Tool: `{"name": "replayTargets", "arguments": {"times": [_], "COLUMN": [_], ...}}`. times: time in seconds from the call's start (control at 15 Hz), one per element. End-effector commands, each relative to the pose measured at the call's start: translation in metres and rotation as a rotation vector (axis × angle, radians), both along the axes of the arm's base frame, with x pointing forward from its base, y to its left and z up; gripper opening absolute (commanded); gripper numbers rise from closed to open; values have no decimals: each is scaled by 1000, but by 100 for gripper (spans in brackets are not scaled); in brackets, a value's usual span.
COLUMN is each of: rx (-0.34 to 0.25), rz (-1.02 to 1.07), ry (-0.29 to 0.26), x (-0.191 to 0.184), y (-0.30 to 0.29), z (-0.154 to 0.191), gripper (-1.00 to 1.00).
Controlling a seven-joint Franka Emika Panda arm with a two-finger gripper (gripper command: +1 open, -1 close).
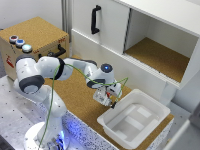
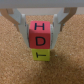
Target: Place the pink block on top of the yellow block
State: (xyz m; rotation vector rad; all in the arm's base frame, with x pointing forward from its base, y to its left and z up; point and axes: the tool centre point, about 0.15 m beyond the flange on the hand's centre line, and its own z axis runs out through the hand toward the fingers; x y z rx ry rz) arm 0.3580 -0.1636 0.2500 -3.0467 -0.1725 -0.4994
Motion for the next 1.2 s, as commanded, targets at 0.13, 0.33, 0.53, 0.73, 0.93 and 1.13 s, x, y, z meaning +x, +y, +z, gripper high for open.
{"name": "replayTargets", "arguments": {"times": [0.13,0.33,0.53,0.73,0.93,1.13], "rx": [-143,-144,-170,-169,-151,-106], "rz": [-71,-66,-86,-120,-144,-117], "ry": [25,40,73,49,20,-7], "x": [16,23,28,26,25,21], "y": [12,14,15,8,2,4], "z": [-17,-22,-30,-24,-8,25], "gripper": [-100,-100,100,100,100,100]}}
